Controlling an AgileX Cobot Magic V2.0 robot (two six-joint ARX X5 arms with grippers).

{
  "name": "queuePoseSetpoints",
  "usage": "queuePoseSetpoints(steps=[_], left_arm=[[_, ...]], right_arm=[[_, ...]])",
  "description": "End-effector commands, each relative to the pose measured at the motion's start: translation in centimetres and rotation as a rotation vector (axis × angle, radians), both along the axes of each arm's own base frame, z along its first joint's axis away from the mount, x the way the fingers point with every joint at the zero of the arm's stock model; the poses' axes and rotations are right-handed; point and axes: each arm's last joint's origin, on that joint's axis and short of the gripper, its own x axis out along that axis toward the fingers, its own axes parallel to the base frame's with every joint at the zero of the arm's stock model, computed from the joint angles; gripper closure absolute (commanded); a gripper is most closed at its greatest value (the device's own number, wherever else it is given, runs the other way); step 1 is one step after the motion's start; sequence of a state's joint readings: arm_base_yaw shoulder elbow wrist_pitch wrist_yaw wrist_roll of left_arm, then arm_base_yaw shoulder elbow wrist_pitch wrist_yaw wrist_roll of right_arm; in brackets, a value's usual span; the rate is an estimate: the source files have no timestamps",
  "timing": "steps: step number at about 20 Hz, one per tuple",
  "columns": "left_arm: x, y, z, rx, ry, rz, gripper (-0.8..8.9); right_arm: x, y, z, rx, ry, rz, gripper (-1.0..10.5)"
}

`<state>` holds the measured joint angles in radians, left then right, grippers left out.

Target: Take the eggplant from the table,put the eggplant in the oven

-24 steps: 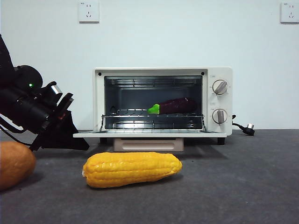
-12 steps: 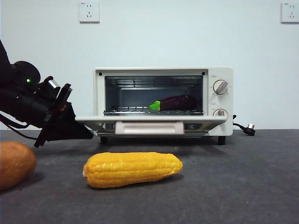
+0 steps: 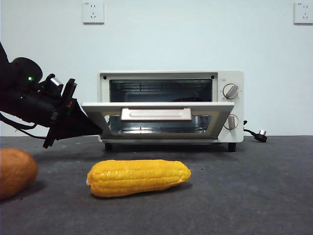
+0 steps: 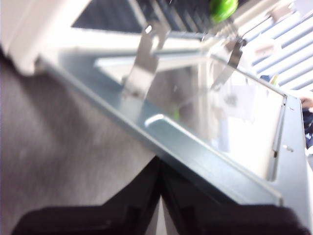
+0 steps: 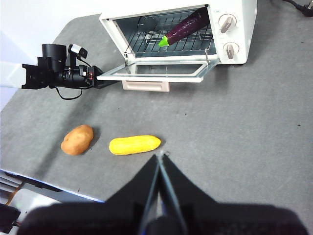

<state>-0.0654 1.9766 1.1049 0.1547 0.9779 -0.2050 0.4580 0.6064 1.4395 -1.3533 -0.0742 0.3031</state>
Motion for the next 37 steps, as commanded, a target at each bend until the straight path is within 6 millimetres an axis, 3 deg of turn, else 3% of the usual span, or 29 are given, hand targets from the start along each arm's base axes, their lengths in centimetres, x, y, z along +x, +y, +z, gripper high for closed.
queuePoseSetpoints(steps=[1,16,27,34,37], left_arm=[[0.5,-0.2,0.5,-0.039,-0.013,0.006,8.2],[2.2,-0.1,2.7,-0.075,-0.15,0.143,8.2],[3.8,-0.2,5.7,-0.085,-0.239,0.182,8.2],[3.2,-0.3,7.4,-0.104,-0.24,0.139,8.19],[2.0,-0.2,9.9,-0.077,-0.28,0.125,8.19]], right_arm=[[-0.1,-0.1,-0.3,-0.012,0.025,-0.006,9.6],[0.0,0.0,-0.4,-0.015,0.03,-0.006,9.6],[0.7,0.3,-1.4,-0.037,0.072,-0.005,9.6],[1.0,0.5,-1.9,-0.057,0.086,-0.001,9.6],[1.0,0.4,-1.9,-0.071,0.078,-0.009,9.6]])
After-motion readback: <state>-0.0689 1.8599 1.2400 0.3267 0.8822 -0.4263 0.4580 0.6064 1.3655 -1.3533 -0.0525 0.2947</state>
